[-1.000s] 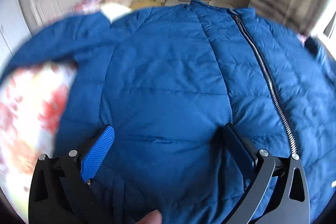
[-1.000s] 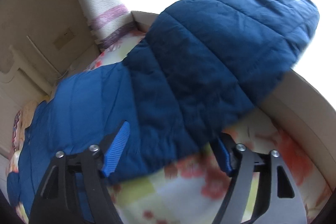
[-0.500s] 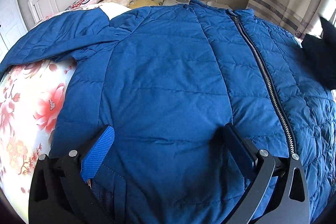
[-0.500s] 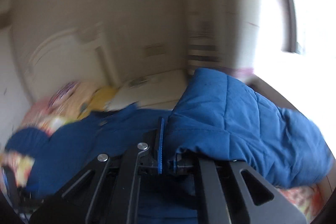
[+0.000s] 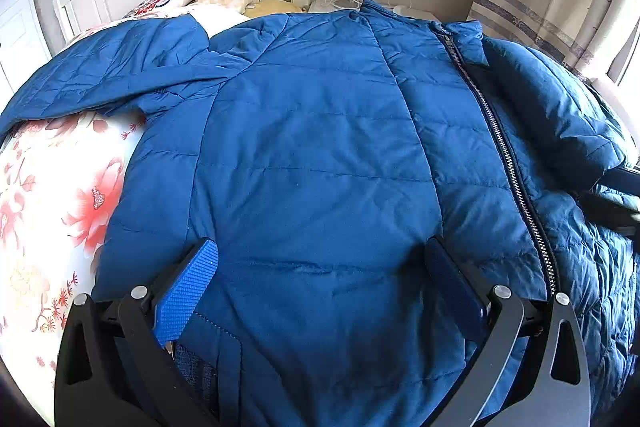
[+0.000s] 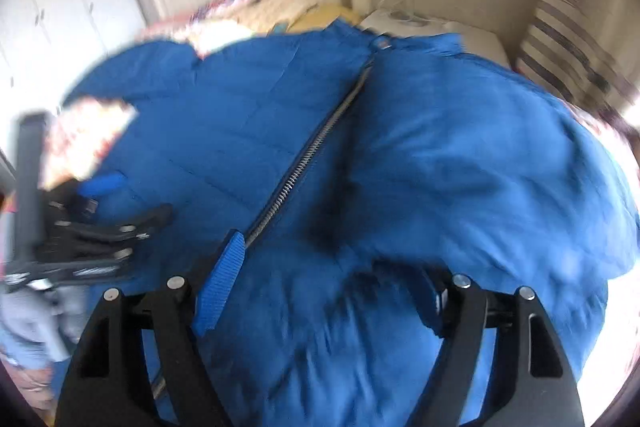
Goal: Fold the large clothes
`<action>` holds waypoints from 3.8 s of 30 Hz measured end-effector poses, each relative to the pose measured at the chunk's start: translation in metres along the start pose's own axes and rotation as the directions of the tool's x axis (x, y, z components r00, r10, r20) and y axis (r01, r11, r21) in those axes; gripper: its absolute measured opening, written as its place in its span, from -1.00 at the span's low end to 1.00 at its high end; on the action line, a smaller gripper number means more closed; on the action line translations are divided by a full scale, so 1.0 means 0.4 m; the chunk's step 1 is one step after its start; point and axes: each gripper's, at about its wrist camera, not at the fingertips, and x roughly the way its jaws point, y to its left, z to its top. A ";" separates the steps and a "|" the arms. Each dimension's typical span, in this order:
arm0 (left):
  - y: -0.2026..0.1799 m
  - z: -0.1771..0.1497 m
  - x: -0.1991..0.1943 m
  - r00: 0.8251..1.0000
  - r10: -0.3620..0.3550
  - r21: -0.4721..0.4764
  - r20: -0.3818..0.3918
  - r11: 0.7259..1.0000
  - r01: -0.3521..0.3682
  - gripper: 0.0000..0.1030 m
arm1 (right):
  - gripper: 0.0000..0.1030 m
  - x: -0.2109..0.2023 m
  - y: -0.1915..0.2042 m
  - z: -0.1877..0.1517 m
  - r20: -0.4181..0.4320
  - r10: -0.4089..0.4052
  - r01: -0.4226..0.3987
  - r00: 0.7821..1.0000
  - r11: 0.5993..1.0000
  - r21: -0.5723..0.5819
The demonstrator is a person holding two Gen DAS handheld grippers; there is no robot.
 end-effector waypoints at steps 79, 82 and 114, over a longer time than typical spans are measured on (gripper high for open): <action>0.172 0.020 -0.029 0.959 -0.222 -0.504 0.178 0.816 0.283 0.90 | 0.27 -0.100 -0.310 -0.091 0.143 -0.173 0.128 0.974 0.951 0.280; 0.215 0.027 0.003 0.936 -0.302 -0.560 0.181 0.751 0.350 0.65 | 0.27 -0.098 -0.309 -0.090 0.140 -0.177 0.133 0.974 0.952 0.277; 0.179 0.126 0.034 0.984 -0.061 -0.295 0.168 0.949 0.109 -0.54 | -0.12 -0.070 -0.225 -0.089 0.087 -0.566 0.573 0.819 0.809 -0.128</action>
